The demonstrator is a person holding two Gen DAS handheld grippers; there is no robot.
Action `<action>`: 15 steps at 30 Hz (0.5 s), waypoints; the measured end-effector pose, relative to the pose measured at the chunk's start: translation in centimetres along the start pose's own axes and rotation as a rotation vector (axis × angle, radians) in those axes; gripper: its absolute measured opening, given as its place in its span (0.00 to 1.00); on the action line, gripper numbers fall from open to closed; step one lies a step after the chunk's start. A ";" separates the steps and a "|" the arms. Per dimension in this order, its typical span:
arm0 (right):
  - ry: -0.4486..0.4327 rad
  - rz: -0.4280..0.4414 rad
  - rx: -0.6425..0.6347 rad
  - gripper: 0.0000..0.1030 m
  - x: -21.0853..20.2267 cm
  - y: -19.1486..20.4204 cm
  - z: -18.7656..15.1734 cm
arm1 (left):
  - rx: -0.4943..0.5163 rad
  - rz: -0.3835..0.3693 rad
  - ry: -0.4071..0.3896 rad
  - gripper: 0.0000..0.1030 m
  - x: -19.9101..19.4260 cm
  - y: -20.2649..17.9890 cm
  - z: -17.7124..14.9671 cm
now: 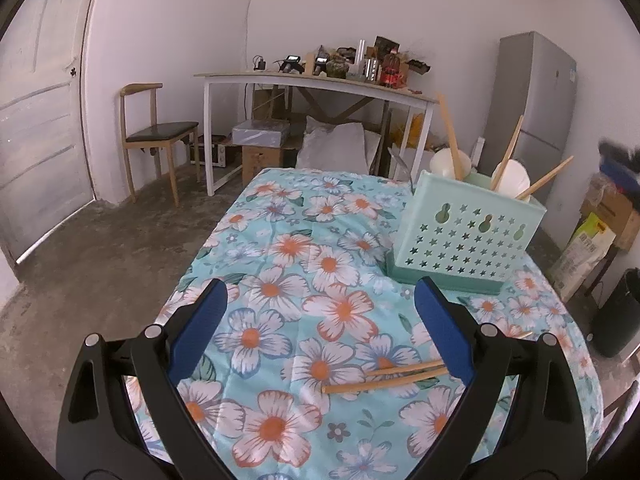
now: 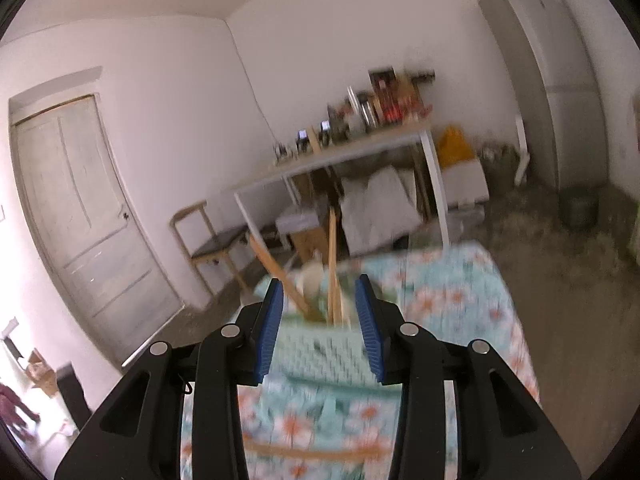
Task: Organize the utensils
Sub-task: 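Lower the chopstick into the holder and open the right tool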
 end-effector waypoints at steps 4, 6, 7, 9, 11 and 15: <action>0.126 -0.017 0.090 0.37 1.6 -1.8 -4.5 | 0.019 0.025 0.020 0.88 0.2 -0.2 -0.4; 0.180 -0.019 0.150 0.37 2.2 -2.8 -6.8 | 0.030 0.035 0.040 0.88 0.5 -0.2 -0.6; 0.211 -0.025 0.184 0.37 2.6 -3.3 -8.0 | 0.035 0.038 0.050 0.88 0.7 -0.2 -0.8; 0.261 -0.033 0.240 0.37 3.3 -4.1 -10.0 | 0.043 0.044 0.064 0.88 0.9 -0.1 -1.0; 0.313 -0.024 0.304 0.37 4.0 -4.7 -11.9 | 0.046 0.051 0.078 0.88 1.1 0.1 -1.3; 0.377 0.001 0.391 0.37 5.1 -5.2 -14.5 | 0.042 0.047 0.101 0.88 1.5 0.7 -2.1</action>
Point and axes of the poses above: each gripper's, at about its wrist camera, not at the fingertips, and x roughly the way its jaws point, y to its left, z to its top, the point moved 1 cm from there along x, roughly the way its jaws point, and after that the axes turned 3 degrees about z, right-handed, at the moved point
